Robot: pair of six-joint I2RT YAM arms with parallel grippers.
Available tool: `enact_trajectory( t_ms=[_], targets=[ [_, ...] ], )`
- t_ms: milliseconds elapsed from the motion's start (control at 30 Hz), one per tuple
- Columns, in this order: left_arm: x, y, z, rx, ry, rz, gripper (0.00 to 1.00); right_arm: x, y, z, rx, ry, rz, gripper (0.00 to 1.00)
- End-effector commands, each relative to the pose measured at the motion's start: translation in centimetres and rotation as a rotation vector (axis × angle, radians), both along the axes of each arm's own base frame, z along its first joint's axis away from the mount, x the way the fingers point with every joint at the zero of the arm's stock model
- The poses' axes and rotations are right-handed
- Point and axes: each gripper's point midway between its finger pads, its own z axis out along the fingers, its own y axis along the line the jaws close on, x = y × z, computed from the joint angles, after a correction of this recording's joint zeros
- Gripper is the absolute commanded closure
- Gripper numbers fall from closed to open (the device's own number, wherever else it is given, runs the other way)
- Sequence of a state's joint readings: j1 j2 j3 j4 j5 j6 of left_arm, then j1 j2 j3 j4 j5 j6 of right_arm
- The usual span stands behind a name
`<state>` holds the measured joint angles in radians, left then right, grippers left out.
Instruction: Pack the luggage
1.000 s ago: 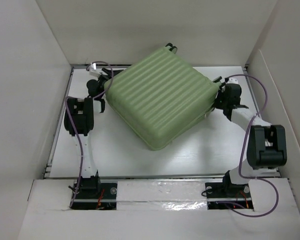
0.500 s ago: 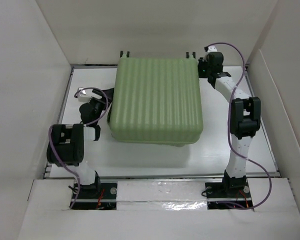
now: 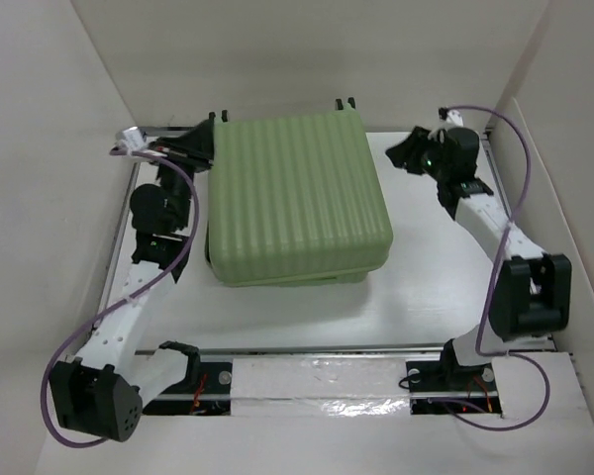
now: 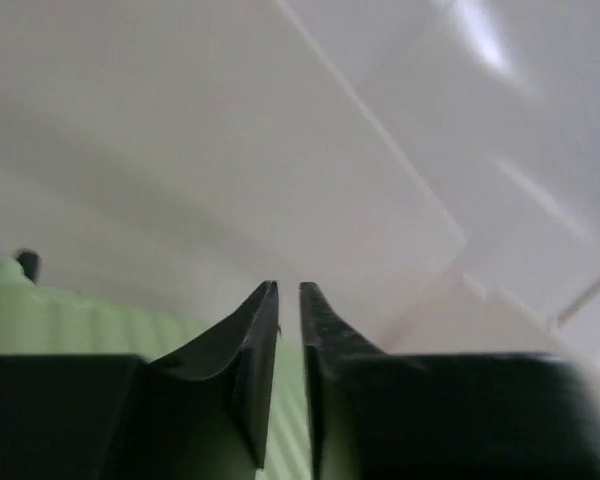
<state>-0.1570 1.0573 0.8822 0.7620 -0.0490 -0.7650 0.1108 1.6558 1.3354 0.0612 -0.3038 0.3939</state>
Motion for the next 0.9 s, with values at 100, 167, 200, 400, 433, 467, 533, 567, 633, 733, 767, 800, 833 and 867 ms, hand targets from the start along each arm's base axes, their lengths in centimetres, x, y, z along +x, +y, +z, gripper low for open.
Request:
enact_trajectory(
  t_ms=[100, 167, 200, 400, 433, 467, 533, 567, 633, 733, 767, 800, 833, 867],
  targets=[
    [-3.5, -15.1, -5.0, 0.334, 0.097, -0.316, 1.0, -8.6, -3.3, -4.1, 0.032, -0.027, -0.122, 0.88],
    [-5.6, -19.1, -5.3, 0.429, 0.085, -0.37, 1.0, -11.5, -3.4, -4.5, 0.015, -0.052, -0.132, 0.95],
    [-8.6, -23.1, -5.0, 0.46, 0.058, -0.469, 1.0, -13.3, -3.6, -7.3, -0.004, 0.003, -0.128, 0.97],
    [-17.5, -27.6, -8.6, 0.54, 0.051, -0.718, 1.0, -19.7, 1.0, -7.6, -0.045, -0.016, 0.088, 0.98],
    [-19.5, -28.0, -9.4, 0.551, 0.051, -0.79, 1.0, -20.1, 2.2, -6.6, -0.047, -0.029, 0.132, 0.98],
    [-20.9, -27.5, -9.2, 0.528, 0.045, -0.821, 1.0, -20.7, 3.5, -6.1, -0.049, -0.037, 0.178, 0.98],
    [-23.3, -27.5, -12.5, 0.594, 0.115, -0.865, 1.0, -22.2, 6.6, -4.9, -0.055, -0.063, 0.272, 0.98],
    [-24.0, -26.9, -12.8, 0.594, 0.133, -0.865, 1.0, -22.3, 7.2, -3.4, -0.068, -0.096, 0.281, 0.98],
    [-24.6, -25.9, -16.5, 0.653, 0.235, -0.842, 1.0, -23.5, 9.0, -2.0, -0.065, -0.119, 0.342, 0.98],
    [-25.3, -24.1, -20.6, 0.638, 0.357, -0.843, 1.0, -24.0, 8.9, -1.4, -0.091, -0.11, 0.316, 0.98],
    [-25.4, -23.7, -21.3, 0.623, 0.374, -0.844, 1.0, -24.0, 8.8, -1.3, -0.089, -0.119, 0.305, 0.98],
    [-25.5, -23.1, -23.5, 0.639, 0.418, -0.836, 1.0, -24.2, 8.6, -2.5, -0.096, -0.103, 0.299, 0.98],
    [-25.2, -22.4, -24.7, 0.64, 0.464, -0.802, 1.0, -24.4, 8.6, -3.1, -0.096, -0.098, 0.302, 0.98],
    [-25.0, -22.0, -25.5, 0.645, 0.487, -0.782, 1.0, -24.4, 8.6, -3.1, -0.092, -0.116, 0.305, 0.98]
  ],
)
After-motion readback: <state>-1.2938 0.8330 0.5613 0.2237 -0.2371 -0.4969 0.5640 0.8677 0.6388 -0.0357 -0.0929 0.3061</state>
